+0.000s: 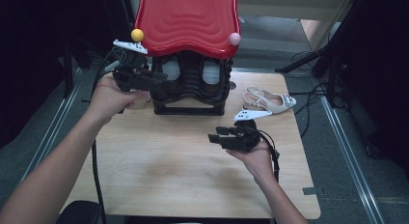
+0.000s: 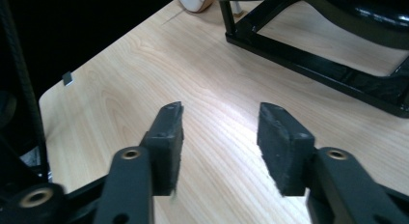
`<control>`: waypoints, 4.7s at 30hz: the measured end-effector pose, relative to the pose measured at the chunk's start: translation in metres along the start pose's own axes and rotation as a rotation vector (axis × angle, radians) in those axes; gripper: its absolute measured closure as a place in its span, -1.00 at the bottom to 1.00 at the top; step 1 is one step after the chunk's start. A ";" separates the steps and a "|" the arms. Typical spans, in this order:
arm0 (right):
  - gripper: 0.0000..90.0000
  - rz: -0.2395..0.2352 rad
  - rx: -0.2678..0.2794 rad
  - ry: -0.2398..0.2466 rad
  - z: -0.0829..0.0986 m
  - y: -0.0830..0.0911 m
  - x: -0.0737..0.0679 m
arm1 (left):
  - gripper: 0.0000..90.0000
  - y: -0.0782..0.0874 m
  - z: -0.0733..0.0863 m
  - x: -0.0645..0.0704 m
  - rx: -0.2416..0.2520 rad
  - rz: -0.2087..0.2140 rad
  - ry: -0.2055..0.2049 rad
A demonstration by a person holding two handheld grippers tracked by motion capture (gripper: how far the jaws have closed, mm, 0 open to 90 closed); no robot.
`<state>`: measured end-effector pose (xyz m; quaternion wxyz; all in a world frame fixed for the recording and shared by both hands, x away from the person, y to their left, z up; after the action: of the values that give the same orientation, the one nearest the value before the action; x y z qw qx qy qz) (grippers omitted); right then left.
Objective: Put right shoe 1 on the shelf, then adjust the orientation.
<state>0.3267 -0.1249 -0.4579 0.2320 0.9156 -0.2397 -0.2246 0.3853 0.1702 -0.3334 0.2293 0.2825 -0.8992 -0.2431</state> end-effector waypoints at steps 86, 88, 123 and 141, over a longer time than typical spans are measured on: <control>0.09 0.120 -0.026 -0.022 0.050 0.017 0.032 | 1.00 -0.028 0.133 -0.129 0.017 -0.223 0.285; 0.09 0.126 -0.033 -0.016 0.051 0.017 0.031 | 1.00 -0.025 0.130 -0.139 0.037 -0.216 0.317; 0.09 0.133 -0.037 -0.033 0.054 0.020 0.033 | 1.00 -0.051 0.108 -0.196 -0.025 -0.355 0.421; 0.10 0.138 -0.027 -0.036 0.053 0.022 0.032 | 1.00 -0.039 0.130 -0.195 -0.040 -0.356 0.443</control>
<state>0.3161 -0.1762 -0.4978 0.2547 0.8895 -0.3035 -0.2276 0.4723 0.3027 -0.5097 0.3793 0.4776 -0.7585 -0.2295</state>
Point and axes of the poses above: each handheld gripper's, and its own axes: y roughly backward along the jaws, z roughly out of its underside, x roughly to its right, the point moved 3 cm from there along -y, roughly forward along the jaws, and after that the axes turned 2 degrees about y, right-handed, at the moved point
